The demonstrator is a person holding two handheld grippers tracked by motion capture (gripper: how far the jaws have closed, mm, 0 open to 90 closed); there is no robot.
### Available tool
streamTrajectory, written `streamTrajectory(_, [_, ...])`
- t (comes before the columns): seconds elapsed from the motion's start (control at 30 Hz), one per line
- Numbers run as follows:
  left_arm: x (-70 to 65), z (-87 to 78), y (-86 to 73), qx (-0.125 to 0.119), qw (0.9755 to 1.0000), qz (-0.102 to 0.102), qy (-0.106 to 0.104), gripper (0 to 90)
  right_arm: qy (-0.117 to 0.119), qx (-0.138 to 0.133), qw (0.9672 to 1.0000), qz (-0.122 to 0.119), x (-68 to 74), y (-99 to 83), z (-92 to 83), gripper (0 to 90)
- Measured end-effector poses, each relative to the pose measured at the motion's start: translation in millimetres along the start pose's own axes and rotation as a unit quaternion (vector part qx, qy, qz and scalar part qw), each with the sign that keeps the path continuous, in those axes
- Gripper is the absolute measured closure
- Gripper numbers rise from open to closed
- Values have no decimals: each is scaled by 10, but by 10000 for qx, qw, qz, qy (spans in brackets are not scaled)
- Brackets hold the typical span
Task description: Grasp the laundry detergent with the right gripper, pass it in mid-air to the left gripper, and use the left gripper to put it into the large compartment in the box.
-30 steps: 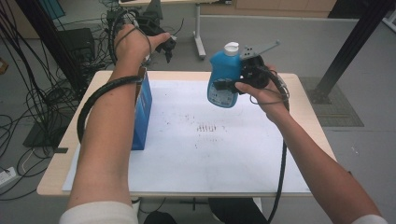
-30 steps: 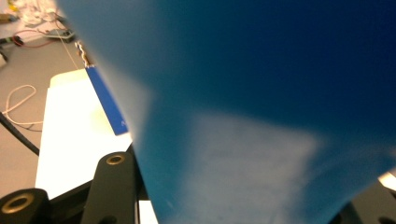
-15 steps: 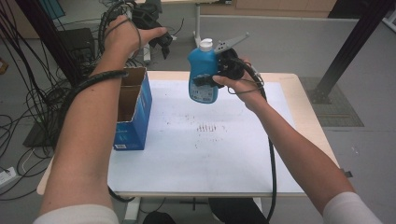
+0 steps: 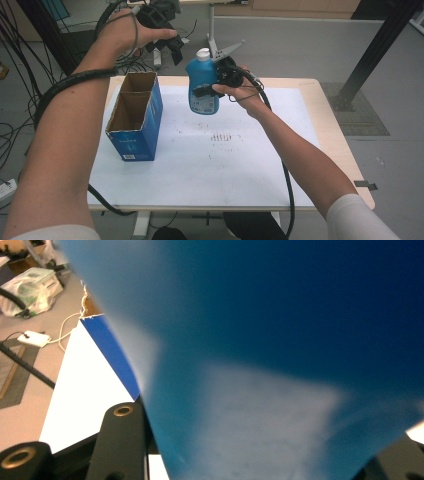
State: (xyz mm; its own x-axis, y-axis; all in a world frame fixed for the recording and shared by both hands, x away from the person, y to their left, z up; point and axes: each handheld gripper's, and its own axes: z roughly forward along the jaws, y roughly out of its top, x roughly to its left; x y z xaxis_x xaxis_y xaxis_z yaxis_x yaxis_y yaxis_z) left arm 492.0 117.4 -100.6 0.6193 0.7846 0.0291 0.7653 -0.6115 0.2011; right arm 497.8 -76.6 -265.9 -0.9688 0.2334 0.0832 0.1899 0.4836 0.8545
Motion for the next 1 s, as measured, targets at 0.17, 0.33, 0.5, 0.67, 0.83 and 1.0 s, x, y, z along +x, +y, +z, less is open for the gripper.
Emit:
streamTrajectory(0.17, [-87,-10,4,62,9981,608,-12,55,175,21,9998,-68,-6,-9,91,443])
streamTrajectory(0.33, [-194,-46,6,-4,9918,1271,-103,53,375,61,9991,-169,12,-14,166,443])
streamTrajectory(0.5, [-327,-77,13,61,9833,1818,40,44,598,60,9977,-312,67,6,225,442])
streamTrajectory(0.67, [-461,-27,-22,216,9773,2104,100,47,744,70,9961,-473,108,7,246,442])
streamTrajectory(0.83, [-570,30,-57,261,9718,2342,48,47,851,69,9945,-600,164,28,247,442])
streamTrajectory(1.0, [-646,93,-69,391,9685,2457,-30,47,914,74,9936,-663,207,38,233,442])
